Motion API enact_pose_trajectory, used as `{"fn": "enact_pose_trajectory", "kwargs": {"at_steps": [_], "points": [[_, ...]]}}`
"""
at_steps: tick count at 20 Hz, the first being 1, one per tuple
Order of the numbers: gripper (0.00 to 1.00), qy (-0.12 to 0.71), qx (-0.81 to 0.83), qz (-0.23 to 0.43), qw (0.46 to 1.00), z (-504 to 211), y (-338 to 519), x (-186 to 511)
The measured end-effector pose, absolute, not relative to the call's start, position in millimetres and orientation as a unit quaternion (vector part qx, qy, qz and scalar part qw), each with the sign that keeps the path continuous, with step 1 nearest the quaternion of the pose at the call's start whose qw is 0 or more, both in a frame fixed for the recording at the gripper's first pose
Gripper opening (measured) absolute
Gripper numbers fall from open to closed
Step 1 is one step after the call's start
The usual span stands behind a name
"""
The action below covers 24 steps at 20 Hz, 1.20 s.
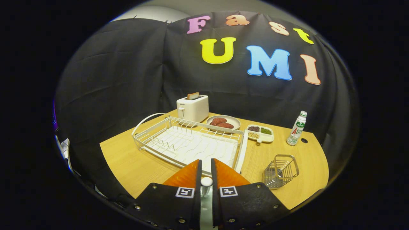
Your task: Take the plate from the dish rack, then take the spoon from the basket and place it into the plate.
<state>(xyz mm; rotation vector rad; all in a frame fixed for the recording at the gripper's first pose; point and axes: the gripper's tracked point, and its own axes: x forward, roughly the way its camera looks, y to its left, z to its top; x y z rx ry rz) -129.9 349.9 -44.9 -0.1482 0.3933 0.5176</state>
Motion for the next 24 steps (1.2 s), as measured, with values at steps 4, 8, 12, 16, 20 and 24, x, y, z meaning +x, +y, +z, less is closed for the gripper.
{"fn": "enact_pose_trajectory", "kwargs": {"at_steps": [4,8,12,16,20,24], "points": [[0.21,0.188,-0.073,0.235,0.951,-38,334,-115],[0.40,0.170,-0.079,0.207,0.960,-17,310,-102],[0.40,0.121,-0.056,0.150,0.980,40,263,-92],[0.40,0.059,-0.048,0.086,0.993,110,214,-89],[0.71,0.000,-0.023,0.024,0.999,156,168,-84],[0.96,0.024,0.002,0.031,0.999,137,152,-83]]}}
